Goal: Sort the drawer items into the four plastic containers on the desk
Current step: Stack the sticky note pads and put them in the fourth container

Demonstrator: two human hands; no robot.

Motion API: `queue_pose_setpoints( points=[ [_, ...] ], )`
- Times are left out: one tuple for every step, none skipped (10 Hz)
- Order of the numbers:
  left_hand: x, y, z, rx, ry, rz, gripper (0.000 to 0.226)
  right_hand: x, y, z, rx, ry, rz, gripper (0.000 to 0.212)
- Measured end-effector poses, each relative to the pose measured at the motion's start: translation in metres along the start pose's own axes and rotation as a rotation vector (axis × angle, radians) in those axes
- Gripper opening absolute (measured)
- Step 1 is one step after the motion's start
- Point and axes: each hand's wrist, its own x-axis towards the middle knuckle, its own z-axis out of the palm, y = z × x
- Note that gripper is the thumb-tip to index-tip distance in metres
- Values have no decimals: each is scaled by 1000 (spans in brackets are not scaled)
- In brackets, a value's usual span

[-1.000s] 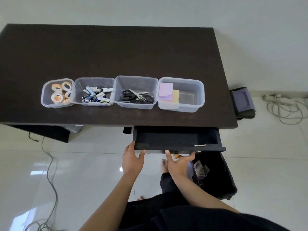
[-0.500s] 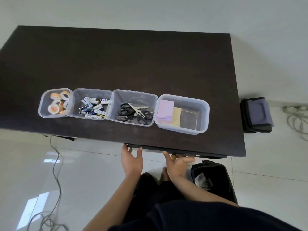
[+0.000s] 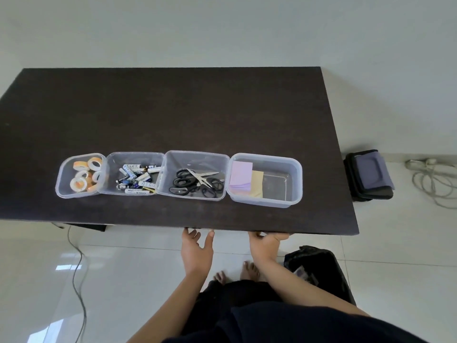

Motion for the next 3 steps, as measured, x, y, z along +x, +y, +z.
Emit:
queue_pose_setpoints(
  points=[
    [1, -7, -10, 62, -55, 69, 71, -10, -6, -9, 8, -4, 36, 70],
    [5, -30, -22, 216, -167, 75, 68, -12, -17, -27, 164, 15, 137, 57],
    [20, -58, -41, 429, -278, 64, 70, -23, -45, -55, 365, 113, 193, 65]
  ],
)
